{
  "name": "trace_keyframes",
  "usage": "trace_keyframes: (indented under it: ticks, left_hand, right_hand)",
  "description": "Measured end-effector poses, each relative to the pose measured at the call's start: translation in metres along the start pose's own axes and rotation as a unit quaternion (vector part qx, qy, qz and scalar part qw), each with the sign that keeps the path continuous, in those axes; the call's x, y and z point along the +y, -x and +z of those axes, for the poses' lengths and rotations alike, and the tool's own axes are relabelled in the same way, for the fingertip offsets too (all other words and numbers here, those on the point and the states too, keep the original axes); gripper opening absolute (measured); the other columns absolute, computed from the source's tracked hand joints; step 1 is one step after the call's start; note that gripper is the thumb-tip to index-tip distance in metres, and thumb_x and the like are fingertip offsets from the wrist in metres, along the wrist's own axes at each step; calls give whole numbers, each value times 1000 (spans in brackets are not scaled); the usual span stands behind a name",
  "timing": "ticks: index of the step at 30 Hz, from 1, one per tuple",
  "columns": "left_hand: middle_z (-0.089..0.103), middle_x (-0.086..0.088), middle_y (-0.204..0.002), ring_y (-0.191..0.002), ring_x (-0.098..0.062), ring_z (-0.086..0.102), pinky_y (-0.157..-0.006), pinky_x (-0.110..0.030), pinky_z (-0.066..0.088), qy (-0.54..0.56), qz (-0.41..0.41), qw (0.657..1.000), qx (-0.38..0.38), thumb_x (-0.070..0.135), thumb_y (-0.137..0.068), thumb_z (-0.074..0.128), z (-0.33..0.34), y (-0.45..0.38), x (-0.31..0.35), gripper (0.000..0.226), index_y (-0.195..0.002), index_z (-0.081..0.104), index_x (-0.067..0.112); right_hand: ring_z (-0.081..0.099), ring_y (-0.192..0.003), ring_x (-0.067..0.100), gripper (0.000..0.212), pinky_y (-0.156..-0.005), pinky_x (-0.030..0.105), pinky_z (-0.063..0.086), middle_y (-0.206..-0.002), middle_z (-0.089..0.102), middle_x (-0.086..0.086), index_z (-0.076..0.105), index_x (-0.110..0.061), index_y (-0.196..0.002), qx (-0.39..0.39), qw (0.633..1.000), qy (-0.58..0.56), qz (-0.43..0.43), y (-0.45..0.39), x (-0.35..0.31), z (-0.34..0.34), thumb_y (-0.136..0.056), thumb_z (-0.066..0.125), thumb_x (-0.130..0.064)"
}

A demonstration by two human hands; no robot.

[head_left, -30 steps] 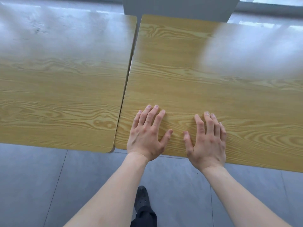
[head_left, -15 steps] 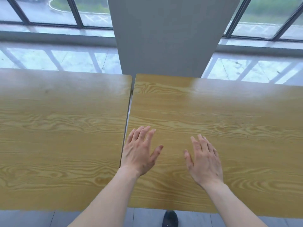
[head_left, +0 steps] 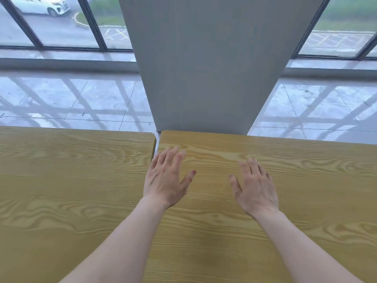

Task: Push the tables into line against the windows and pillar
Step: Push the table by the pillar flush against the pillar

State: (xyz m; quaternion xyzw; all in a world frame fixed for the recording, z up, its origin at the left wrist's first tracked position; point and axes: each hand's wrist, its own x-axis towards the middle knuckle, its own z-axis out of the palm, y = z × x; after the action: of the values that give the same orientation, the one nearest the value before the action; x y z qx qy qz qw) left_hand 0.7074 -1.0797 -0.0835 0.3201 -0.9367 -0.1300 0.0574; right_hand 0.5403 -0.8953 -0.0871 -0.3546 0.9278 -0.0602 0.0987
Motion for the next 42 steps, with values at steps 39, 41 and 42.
trace_keyframes:
  ticks: [39,41,42]
  left_hand:
    - [64,5,-101,-97,-22,52,-93,-38,34,-8,55,998,-38,78,-93,21,101,-183,-56,64,-104,55,25]
    - [64,5,-100,-96,-23,52,-92,-39,34,-6,57,998,-37,78,-93,21,101,-179,-56,63,-102,54,24]
    - [64,4,-100,-97,-23,52,-93,-39,34,-5,57,998,-36,78,-93,22,100,-177,-57,62,-101,53,24]
  right_hand:
    - [52,-104,34,69,-102,45,33,-108,65,12,61,-10,-112,61,994,93,12,-186,-38,72,-97,25,-68]
    - [52,-104,35,69,-101,46,33,-107,65,13,61,-10,-112,58,993,100,15,-182,-38,73,-97,25,-67]
    - [52,-104,35,69,-101,46,34,-107,65,13,60,-10,-112,56,993,101,14,-181,-40,73,-97,25,-67]
